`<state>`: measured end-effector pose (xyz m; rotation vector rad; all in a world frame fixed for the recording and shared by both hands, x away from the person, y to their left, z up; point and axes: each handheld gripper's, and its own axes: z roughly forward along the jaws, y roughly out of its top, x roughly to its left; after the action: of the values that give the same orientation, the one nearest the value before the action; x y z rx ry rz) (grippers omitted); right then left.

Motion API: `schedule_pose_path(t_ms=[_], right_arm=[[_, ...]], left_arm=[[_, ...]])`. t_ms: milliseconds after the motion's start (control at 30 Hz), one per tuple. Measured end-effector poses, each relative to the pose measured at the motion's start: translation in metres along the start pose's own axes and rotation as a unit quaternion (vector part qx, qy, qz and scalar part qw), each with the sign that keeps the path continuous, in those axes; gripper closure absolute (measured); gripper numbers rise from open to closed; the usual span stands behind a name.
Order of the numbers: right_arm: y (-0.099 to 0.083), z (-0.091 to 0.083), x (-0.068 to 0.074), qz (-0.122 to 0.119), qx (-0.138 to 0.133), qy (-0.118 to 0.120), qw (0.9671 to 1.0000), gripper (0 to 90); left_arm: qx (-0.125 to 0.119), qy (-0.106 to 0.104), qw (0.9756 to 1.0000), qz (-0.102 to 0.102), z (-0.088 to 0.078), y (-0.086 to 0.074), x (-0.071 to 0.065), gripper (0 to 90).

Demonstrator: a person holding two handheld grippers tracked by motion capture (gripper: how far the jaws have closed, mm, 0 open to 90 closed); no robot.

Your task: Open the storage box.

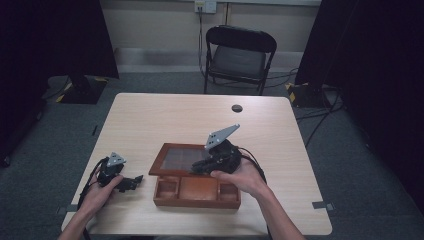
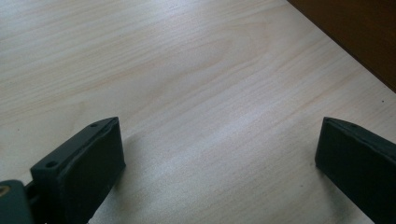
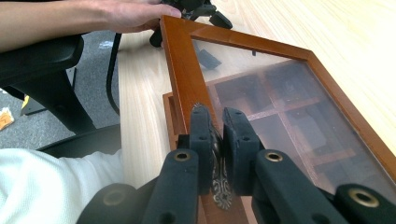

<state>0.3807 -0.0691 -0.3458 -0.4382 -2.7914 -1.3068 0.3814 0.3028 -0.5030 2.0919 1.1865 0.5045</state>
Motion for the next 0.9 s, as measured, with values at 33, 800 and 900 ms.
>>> schedule_pose_path(t_ms=[33,800,900], right_arm=[[0.0,0.0,0.0,0.0,0.0,0.0,1.0,83.1],[0.0068,-0.0054,-0.004,0.0,-0.005,-0.003,1.0,83.2],[0.0075,-0.0059,-0.0047,-0.002,-0.005,-0.003,1.0,83.3]], left_arm=[[0.0,0.0,1.0,0.0,0.0,0.0,0.0,0.5],[0.003,0.0,1.0,0.004,-0.0003,0.0001,0.0004,0.5],[0.001,0.0,1.0,0.001,-0.0001,0.0,0.0001,0.5]])
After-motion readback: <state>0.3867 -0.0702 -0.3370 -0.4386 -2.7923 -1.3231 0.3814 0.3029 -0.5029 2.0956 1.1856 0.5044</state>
